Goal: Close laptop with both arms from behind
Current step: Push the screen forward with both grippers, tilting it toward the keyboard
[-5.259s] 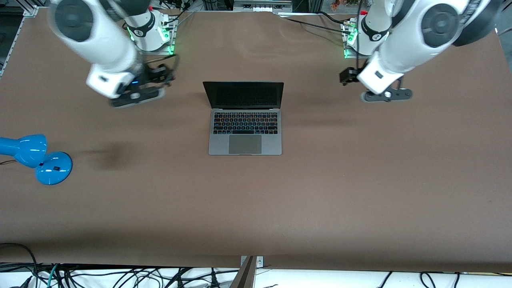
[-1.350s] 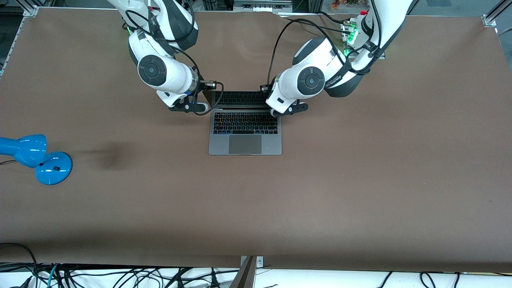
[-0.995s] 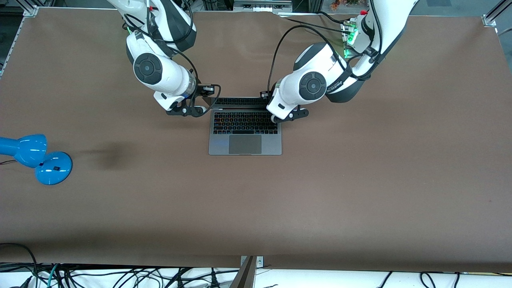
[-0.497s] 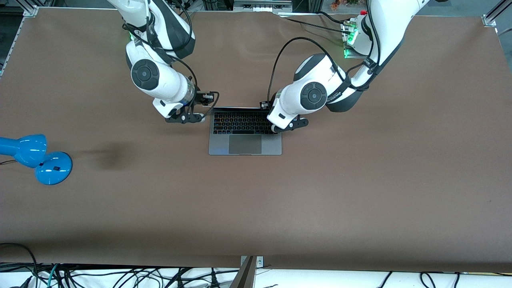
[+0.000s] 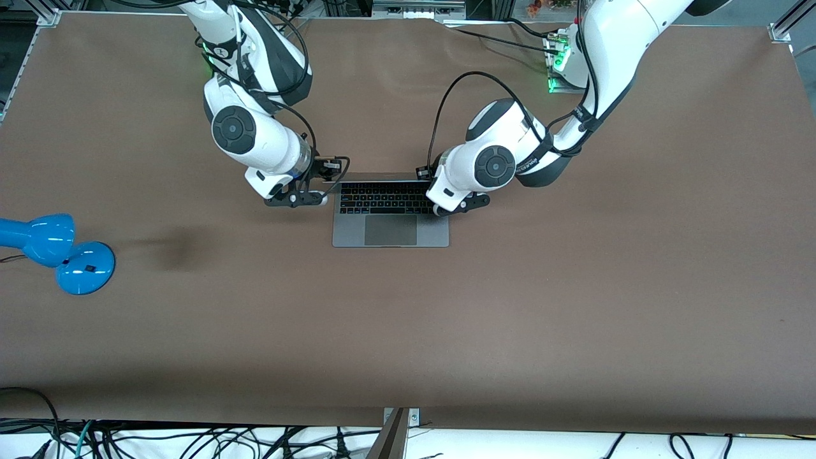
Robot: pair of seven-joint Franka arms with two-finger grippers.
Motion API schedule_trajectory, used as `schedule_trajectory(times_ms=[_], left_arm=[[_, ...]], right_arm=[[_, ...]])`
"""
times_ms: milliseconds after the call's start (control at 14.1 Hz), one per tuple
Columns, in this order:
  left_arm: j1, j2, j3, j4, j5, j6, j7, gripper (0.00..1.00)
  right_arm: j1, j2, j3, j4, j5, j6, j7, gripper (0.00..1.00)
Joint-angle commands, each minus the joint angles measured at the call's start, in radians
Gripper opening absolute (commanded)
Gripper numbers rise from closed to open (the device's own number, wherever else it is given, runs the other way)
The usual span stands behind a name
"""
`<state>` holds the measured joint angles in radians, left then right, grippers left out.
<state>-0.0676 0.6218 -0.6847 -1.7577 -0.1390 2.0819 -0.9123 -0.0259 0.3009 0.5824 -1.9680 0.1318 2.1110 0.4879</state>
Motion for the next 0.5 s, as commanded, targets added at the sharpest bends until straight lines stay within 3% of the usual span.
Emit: schedule_trajectory(times_ms=[0,426], left_arm=[[-0.006,0.007,0.007,0.006,0.029,0.039,0.004,0.0],[-0.008,0.029,0.007,0.007,0.058,0.063,0.003,0.0]], right_arm=[[-0.006,0.032,0.002,0.032,-0.018,0.023,-0.014,0.0],[0.004,0.09,0.002,0.069,-0.101,0.067,-0.011,0.0]])
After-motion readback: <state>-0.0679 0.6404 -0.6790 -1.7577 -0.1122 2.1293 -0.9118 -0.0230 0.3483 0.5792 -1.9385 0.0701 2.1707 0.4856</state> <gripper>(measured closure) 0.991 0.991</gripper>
